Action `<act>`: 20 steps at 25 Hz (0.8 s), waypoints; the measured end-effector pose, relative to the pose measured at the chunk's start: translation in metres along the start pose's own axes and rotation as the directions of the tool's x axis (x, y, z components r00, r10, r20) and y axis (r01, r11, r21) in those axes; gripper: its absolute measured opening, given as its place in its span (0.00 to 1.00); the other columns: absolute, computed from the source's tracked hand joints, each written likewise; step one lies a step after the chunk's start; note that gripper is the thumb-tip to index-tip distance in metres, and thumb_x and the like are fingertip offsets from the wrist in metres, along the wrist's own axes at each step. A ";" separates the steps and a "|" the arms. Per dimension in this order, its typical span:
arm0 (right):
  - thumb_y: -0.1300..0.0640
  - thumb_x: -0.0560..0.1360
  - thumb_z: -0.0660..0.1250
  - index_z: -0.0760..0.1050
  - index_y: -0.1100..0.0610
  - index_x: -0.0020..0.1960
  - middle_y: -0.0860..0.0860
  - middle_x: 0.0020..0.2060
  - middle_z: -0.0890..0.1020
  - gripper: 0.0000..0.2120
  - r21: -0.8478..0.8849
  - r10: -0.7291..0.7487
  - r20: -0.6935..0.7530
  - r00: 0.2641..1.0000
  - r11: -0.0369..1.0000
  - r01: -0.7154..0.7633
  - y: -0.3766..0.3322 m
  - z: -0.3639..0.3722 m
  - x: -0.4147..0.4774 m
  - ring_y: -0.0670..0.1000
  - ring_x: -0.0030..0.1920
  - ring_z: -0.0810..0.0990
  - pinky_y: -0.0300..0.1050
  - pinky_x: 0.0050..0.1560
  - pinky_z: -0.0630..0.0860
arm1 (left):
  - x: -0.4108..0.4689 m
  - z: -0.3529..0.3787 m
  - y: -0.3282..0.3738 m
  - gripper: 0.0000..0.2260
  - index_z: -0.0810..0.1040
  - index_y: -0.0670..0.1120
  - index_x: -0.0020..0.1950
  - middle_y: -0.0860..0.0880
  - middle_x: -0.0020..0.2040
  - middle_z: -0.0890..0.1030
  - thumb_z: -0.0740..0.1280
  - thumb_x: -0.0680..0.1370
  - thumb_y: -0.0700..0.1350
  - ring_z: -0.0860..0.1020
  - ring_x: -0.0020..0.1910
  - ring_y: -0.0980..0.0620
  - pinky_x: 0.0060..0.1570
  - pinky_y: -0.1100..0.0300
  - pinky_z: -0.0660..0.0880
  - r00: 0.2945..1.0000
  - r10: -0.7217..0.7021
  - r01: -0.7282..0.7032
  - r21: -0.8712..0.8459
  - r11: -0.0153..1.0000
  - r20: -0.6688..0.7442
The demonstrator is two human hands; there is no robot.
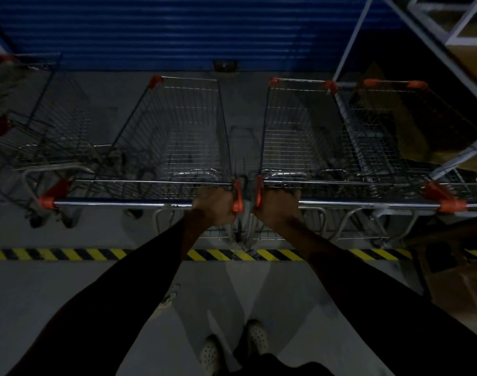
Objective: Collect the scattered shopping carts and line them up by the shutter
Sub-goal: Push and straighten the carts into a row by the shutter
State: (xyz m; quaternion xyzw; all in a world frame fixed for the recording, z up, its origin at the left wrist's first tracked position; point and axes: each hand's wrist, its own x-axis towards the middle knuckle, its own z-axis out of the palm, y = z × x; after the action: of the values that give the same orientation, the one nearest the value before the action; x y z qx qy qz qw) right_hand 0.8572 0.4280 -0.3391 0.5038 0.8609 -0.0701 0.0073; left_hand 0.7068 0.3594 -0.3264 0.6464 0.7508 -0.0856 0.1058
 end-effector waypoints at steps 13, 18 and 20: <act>0.44 0.71 0.66 0.78 0.51 0.46 0.49 0.41 0.83 0.11 0.009 -0.019 -0.002 1.000 1.000 0.019 0.004 -0.003 -0.007 0.54 0.47 0.82 0.58 0.65 0.63 | 0.005 -0.005 0.005 0.11 0.80 0.49 0.47 0.45 0.46 0.82 0.67 0.70 0.53 0.81 0.48 0.42 0.48 0.52 0.76 1.000 0.023 -0.023 0.027 0.999 -0.003; 0.44 0.72 0.66 0.78 0.51 0.47 0.49 0.42 0.83 0.11 0.001 -0.012 0.019 1.000 1.000 0.012 0.004 -0.006 -0.009 0.55 0.47 0.82 0.58 0.65 0.63 | 0.009 -0.005 0.019 0.14 0.80 0.49 0.49 0.45 0.50 0.83 0.67 0.69 0.54 0.81 0.51 0.42 0.50 0.51 0.76 1.000 -0.017 0.017 0.020 1.000 -0.019; 0.45 0.72 0.66 0.77 0.51 0.46 0.49 0.42 0.83 0.10 0.000 -0.015 0.015 1.000 1.000 0.015 0.006 -0.007 -0.010 0.55 0.47 0.82 0.57 0.64 0.64 | 0.010 -0.004 0.021 0.14 0.81 0.48 0.50 0.45 0.50 0.83 0.67 0.70 0.54 0.81 0.51 0.42 0.50 0.52 0.76 1.000 -0.014 0.015 0.023 1.000 -0.022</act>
State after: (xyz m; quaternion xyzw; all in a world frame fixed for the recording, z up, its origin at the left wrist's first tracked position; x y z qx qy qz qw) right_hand 0.8677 0.4230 -0.3322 0.4970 0.8645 -0.0740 0.0132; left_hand 0.7264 0.3729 -0.3245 0.6429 0.7556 -0.0879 0.0894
